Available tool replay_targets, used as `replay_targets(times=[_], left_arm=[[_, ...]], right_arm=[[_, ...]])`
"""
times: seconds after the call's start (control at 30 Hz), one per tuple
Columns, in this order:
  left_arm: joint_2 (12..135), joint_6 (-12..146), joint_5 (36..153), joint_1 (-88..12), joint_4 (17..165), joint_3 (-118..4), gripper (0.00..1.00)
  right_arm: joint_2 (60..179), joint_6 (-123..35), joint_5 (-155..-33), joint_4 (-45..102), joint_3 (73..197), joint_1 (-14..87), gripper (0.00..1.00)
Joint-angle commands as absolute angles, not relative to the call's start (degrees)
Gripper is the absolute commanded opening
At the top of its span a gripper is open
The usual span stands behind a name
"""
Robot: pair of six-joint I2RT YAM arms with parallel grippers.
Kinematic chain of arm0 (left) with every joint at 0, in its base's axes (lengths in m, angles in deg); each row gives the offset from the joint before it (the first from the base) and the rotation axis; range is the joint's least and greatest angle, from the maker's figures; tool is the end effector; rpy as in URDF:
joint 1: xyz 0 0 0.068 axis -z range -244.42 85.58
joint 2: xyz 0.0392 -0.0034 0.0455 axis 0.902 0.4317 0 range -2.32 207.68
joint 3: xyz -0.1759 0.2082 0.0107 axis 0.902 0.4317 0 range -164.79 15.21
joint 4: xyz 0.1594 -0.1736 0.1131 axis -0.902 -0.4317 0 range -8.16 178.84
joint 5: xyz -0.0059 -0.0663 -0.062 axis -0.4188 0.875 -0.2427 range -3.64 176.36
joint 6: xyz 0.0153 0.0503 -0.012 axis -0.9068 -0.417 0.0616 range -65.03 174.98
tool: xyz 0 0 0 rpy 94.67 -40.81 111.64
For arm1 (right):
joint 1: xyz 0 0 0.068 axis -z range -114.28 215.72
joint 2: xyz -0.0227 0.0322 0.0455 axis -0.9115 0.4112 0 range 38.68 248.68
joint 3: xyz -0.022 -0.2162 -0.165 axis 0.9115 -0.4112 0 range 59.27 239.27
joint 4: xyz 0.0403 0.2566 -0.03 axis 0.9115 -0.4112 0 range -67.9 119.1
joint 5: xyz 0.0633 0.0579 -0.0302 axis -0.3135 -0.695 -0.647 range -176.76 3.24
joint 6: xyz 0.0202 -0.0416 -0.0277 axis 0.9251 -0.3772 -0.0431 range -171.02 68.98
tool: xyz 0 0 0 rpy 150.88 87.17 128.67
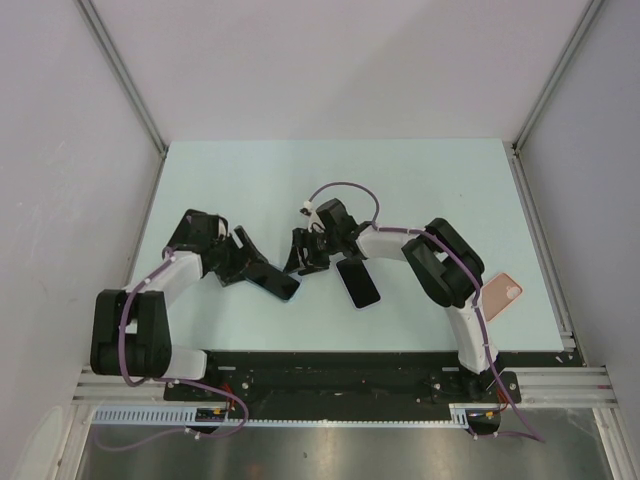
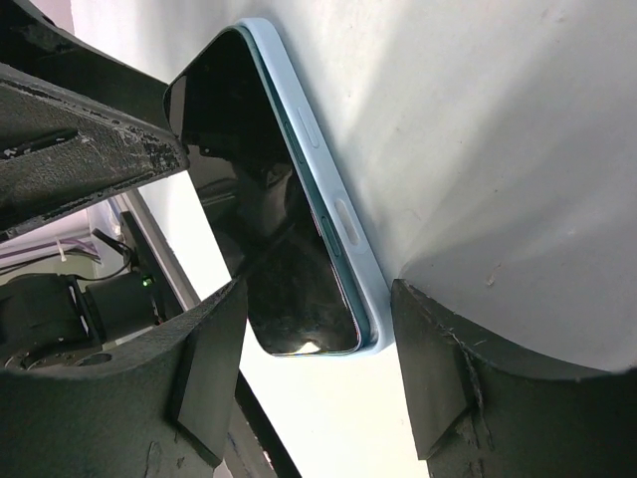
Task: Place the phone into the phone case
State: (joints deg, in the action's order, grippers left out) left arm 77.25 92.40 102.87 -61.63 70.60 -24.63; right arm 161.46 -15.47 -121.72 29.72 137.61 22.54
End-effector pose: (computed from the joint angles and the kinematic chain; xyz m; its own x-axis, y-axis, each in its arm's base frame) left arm 0.2555 -0.0226 0.1709 -0.7924 -0.5447 -0.2747 -0.3579 0.7798 -0.5136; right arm 0.3175 0.3258 0.1353 -0.9121 -0.2026 -0.3565 -0.4082 0.5314 0.7423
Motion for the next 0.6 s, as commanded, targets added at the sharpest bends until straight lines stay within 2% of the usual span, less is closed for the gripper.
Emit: replay_targets(times=[0.0, 0.27, 0.37, 0.4, 0.47, 0.5, 0.57], left_arm=[[74.1, 89.3, 98.5, -61.3, 67.0, -24.5, 0.84], [67.9, 88.5, 96.2, -61.3, 66.3, -25.9, 0.88], [67.5, 89.2, 95.0, -61.3, 64.5, -26.3, 0.77], [67.6, 89.4, 94.9, -61.3, 64.0, -25.7, 0.68], [67.8, 90.7, 97.1, -61.3, 64.6, -24.1, 0.58], [67.8, 91.1, 98.1, -61.3, 66.7, -22.0, 0.48], [68.1, 92.1, 100.5, -61.3, 68.4, -20.3, 0.40]], right_arm=[[160.3, -16.6, -120.3, 27.8, 136.2, 21.7, 0.64], [161.3, -17.6, -121.6, 28.1, 136.2, 22.0, 0.61], [161.5, -18.0, -121.9, 28.5, 136.2, 22.0, 0.61], [161.6, -17.9, -122.1, 28.5, 136.2, 21.9, 0.61], [161.7, -17.9, -123.2, 30.4, 136.2, 22.0, 0.61], [161.8, -17.9, -123.6, 30.5, 136.2, 22.0, 0.61], [161.6, -18.0, -123.6, 29.9, 136.2, 21.7, 0.61]])
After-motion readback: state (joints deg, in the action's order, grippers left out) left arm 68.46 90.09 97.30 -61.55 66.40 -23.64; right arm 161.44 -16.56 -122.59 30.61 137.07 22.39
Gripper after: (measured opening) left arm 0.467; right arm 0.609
